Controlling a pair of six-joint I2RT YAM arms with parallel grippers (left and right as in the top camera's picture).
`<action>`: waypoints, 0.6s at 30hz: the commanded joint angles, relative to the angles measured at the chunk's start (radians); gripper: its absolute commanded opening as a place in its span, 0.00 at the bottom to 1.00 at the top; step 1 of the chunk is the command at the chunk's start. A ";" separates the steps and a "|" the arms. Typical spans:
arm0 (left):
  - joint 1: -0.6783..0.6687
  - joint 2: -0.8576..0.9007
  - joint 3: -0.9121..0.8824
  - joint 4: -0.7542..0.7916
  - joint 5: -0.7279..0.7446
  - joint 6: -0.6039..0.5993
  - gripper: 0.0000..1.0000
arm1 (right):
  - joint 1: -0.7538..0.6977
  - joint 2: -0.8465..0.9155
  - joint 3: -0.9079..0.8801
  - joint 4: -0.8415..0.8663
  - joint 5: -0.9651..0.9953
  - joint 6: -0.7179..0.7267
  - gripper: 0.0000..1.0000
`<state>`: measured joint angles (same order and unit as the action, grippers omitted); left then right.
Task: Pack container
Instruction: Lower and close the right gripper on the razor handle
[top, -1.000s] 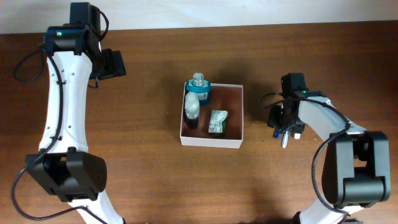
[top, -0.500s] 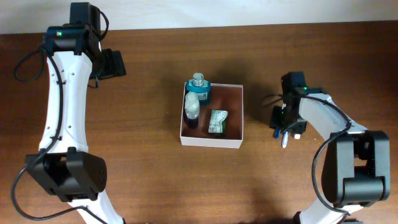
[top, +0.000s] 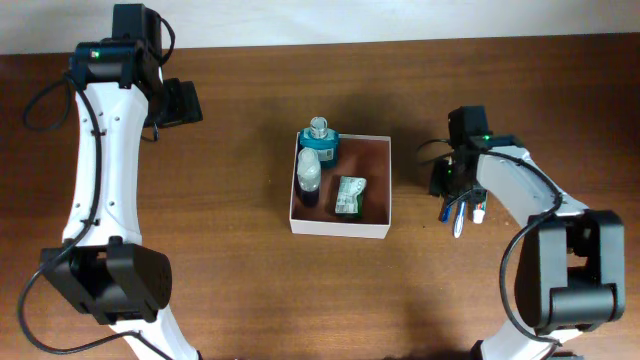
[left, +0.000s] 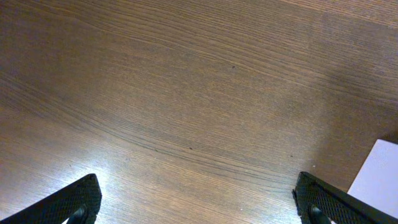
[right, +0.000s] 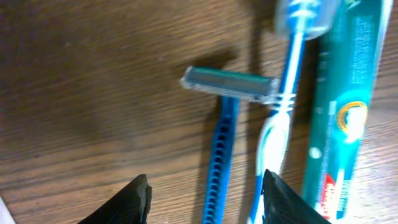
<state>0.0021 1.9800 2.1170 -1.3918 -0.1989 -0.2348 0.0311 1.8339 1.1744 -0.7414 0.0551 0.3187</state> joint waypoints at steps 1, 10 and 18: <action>-0.002 -0.027 0.014 0.000 -0.008 0.005 1.00 | 0.035 0.007 -0.020 0.018 0.005 0.015 0.50; -0.002 -0.027 0.014 0.000 -0.008 0.005 0.99 | 0.048 0.007 -0.050 0.047 0.009 0.038 0.50; -0.002 -0.027 0.014 0.000 -0.008 0.005 0.99 | 0.048 0.007 -0.108 0.114 0.009 0.037 0.51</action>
<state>0.0021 1.9800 2.1170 -1.3918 -0.1989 -0.2348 0.0738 1.8339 1.0855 -0.6395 0.0555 0.3420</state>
